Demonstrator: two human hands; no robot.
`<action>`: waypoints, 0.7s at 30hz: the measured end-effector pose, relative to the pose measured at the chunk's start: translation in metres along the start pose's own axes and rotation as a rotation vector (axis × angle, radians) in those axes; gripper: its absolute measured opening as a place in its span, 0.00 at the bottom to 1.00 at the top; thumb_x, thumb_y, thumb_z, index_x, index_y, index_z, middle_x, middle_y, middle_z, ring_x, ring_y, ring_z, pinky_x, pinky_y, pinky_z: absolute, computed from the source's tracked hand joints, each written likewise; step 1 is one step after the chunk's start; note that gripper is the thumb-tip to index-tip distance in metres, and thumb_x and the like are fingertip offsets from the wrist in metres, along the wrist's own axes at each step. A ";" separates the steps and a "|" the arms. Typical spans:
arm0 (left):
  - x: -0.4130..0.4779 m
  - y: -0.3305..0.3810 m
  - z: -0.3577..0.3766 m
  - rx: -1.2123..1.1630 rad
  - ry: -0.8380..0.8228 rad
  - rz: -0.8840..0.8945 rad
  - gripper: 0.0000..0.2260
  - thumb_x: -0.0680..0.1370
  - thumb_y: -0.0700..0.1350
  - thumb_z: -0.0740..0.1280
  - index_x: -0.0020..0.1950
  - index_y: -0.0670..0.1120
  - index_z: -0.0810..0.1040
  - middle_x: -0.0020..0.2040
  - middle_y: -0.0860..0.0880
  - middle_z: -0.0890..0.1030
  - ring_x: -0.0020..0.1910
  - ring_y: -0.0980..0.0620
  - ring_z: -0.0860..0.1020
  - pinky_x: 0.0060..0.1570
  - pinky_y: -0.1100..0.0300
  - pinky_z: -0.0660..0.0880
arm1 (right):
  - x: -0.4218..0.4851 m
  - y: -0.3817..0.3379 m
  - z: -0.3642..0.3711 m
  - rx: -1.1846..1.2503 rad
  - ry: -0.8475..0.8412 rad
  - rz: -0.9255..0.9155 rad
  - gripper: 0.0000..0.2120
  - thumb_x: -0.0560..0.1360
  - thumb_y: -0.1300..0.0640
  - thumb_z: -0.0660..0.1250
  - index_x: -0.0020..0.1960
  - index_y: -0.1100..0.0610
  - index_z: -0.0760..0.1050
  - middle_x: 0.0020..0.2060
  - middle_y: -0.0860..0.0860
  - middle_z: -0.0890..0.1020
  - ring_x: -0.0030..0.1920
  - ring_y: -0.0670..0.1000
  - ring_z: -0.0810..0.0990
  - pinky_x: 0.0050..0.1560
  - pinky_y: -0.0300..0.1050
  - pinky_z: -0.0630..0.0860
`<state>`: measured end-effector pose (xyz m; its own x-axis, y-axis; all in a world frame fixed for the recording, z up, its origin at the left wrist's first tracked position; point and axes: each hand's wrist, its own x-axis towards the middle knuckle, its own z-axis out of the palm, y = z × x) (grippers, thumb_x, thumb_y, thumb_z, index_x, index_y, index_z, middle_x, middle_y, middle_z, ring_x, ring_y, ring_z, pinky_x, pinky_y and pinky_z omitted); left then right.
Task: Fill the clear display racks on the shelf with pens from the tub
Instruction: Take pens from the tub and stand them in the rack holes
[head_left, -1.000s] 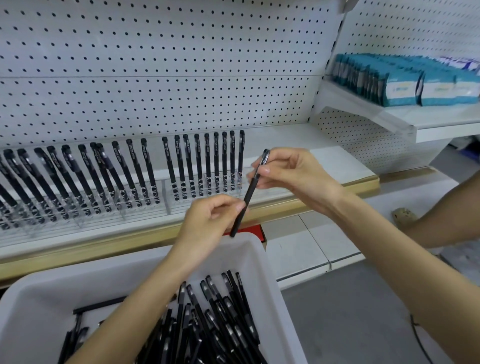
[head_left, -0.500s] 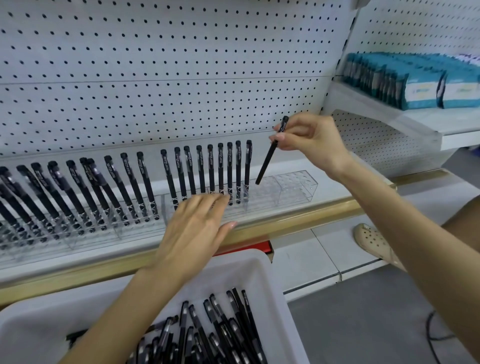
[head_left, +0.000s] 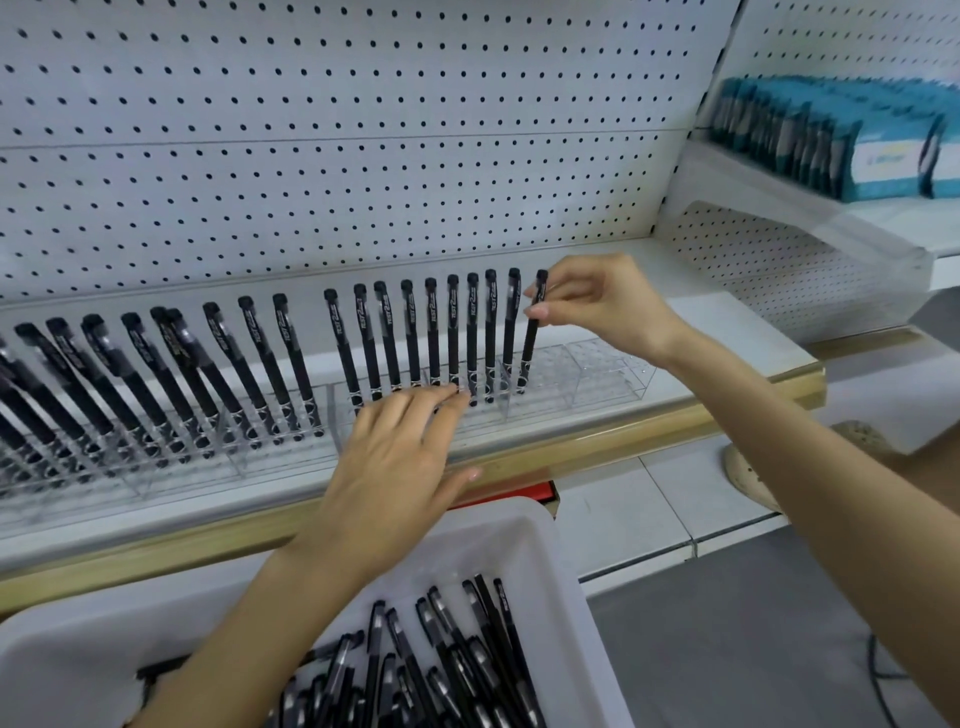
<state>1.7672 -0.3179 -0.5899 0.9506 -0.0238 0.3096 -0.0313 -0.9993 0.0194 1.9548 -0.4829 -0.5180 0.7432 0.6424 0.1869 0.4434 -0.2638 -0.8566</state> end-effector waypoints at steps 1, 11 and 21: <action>0.000 0.000 0.000 0.000 -0.009 0.001 0.27 0.75 0.60 0.60 0.68 0.45 0.71 0.64 0.50 0.74 0.62 0.51 0.69 0.60 0.52 0.70 | 0.000 0.002 0.002 0.002 -0.005 0.002 0.06 0.70 0.64 0.73 0.46 0.61 0.78 0.42 0.59 0.85 0.44 0.54 0.84 0.56 0.51 0.79; 0.000 0.002 0.000 0.007 -0.038 -0.010 0.29 0.74 0.61 0.61 0.69 0.45 0.69 0.65 0.50 0.74 0.64 0.51 0.68 0.63 0.52 0.68 | 0.005 0.006 0.006 0.017 0.004 0.025 0.10 0.72 0.64 0.72 0.52 0.66 0.78 0.43 0.59 0.84 0.43 0.52 0.84 0.53 0.49 0.79; 0.003 -0.001 -0.014 -0.055 -0.145 0.029 0.32 0.77 0.61 0.56 0.77 0.47 0.56 0.74 0.50 0.60 0.72 0.51 0.58 0.71 0.55 0.55 | -0.001 0.012 0.002 -0.083 0.009 0.070 0.13 0.72 0.59 0.73 0.56 0.56 0.77 0.42 0.50 0.85 0.45 0.46 0.84 0.52 0.40 0.77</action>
<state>1.7656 -0.3161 -0.5753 0.9836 -0.0605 0.1700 -0.0725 -0.9952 0.0653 1.9581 -0.4855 -0.5292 0.7781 0.6139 0.1328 0.4299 -0.3665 -0.8251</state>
